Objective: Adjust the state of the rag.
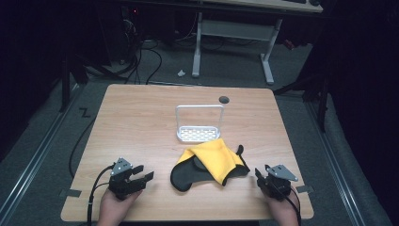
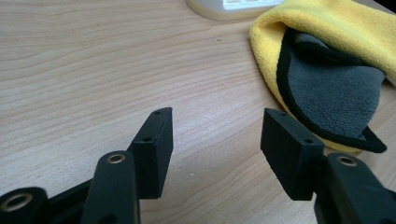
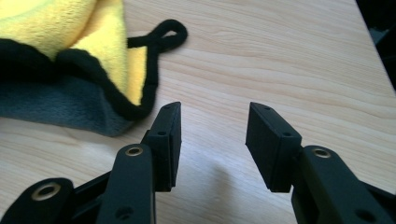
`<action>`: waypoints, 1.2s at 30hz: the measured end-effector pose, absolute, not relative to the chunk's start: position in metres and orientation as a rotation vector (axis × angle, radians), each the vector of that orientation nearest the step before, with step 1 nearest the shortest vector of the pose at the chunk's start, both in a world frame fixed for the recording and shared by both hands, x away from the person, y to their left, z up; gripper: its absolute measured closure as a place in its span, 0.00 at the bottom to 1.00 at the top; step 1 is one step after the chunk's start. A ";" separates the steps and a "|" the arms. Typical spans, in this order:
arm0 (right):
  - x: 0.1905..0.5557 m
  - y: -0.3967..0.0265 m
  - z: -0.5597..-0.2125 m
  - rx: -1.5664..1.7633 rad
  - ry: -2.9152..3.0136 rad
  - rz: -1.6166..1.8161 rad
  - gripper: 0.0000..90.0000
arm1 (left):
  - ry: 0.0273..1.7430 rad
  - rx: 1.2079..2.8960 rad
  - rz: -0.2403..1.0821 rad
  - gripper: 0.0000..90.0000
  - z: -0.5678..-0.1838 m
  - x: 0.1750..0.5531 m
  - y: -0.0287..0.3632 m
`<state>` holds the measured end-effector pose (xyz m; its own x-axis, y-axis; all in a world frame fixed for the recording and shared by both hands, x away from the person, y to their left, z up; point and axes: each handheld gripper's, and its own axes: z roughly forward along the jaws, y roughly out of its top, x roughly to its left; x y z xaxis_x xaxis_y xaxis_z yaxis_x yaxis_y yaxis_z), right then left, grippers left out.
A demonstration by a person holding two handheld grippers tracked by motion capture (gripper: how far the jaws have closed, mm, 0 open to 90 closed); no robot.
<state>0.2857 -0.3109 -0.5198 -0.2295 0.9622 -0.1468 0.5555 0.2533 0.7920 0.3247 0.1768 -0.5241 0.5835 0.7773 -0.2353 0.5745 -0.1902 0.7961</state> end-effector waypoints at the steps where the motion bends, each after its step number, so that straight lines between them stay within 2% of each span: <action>1: 0.286 -0.311 -0.520 1.379 1.885 0.811 0.64 | 1.094 1.880 0.274 0.49 -0.524 0.325 0.177; 6: 0.286 -0.307 -0.519 1.377 1.888 0.798 0.66 | 1.091 1.890 0.271 0.49 -0.526 0.324 0.176; 14: 0.286 -0.310 -0.520 1.388 1.889 0.807 0.62 | 1.082 1.899 0.252 0.49 -0.527 0.324 0.173; 20: 0.284 -0.311 -0.519 1.393 1.881 0.817 0.60 | 1.061 1.908 0.217 0.44 -0.527 0.325 0.164; 27: 0.285 -0.310 -0.519 1.376 1.893 0.825 0.58 | 0.955 1.929 0.166 0.41 -0.512 0.335 0.125; 32: 0.284 -0.310 -0.518 1.369 1.895 0.839 0.57 | 0.919 2.010 0.176 0.41 -0.505 0.361 0.081; 36: 0.284 -0.309 -0.518 1.365 1.898 0.845 0.56 | 0.989 2.089 0.124 0.49 -0.518 0.371 0.066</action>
<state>0.2836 -0.3095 -0.5175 -0.2523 0.9588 -0.1303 0.5446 0.2521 0.7999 0.3711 0.0656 -0.5176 0.6889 0.6863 -0.2330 0.6074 -0.3712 0.7024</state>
